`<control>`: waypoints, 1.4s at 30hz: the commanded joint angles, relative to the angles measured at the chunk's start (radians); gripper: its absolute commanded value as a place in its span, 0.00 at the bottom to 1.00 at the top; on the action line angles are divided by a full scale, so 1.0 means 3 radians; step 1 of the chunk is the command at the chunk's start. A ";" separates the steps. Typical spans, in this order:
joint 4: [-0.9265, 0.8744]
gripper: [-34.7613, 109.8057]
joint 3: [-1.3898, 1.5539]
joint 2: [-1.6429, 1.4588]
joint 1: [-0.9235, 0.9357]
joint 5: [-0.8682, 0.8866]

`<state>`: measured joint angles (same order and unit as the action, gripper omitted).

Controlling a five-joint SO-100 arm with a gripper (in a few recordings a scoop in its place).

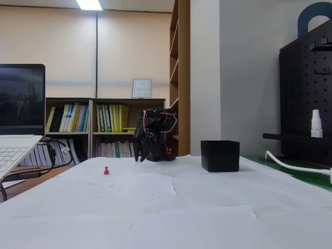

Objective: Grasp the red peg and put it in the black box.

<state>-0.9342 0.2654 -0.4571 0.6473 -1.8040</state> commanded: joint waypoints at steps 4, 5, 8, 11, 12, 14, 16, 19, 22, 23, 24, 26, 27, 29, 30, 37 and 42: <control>0.0460 0.24 0.0312 -0.0112 0.0148 -0.0245; 0.0603 0.24 0.0281 -0.0148 0.0133 -0.0205; 0.1089 0.24 0.0036 -0.0251 0.0133 -0.0302; 0.2096 0.24 -0.0506 -0.0317 0.0123 -0.0358; 0.2091 0.24 -0.0506 -0.0348 0.0087 -0.0322; 0.2056 0.24 -0.0506 -0.0394 0.0046 -0.0327; 0.2096 0.24 -0.0506 -0.0562 0.0061 -0.0501; 0.2679 0.24 -0.0501 -0.0931 -0.0051 -0.0440; 0.3651 0.24 -0.0496 -0.1171 -0.0307 0.0026; 0.3983 0.24 -0.0491 -0.1258 -0.0363 0.0066; 0.4341 0.24 -0.0491 -0.1319 -0.0409 0.0205; 0.4868 0.24 -0.0491 -0.1375 -0.0506 0.0445; 0.5031 0.24 -0.0491 -0.1416 -0.0552 0.0435; 0.5262 0.24 -0.0491 -0.1575 -0.0614 0.0424; 0.5313 0.24 -0.0491 -0.1672 -0.0634 0.0435; 0.5313 0.24 -0.0491 -0.1928 -0.0864 0.0496; 0.5287 0.24 -0.0491 -0.2153 -0.0752 0.0353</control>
<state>0.6136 0.0997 -1.0523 0.4050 -1.6935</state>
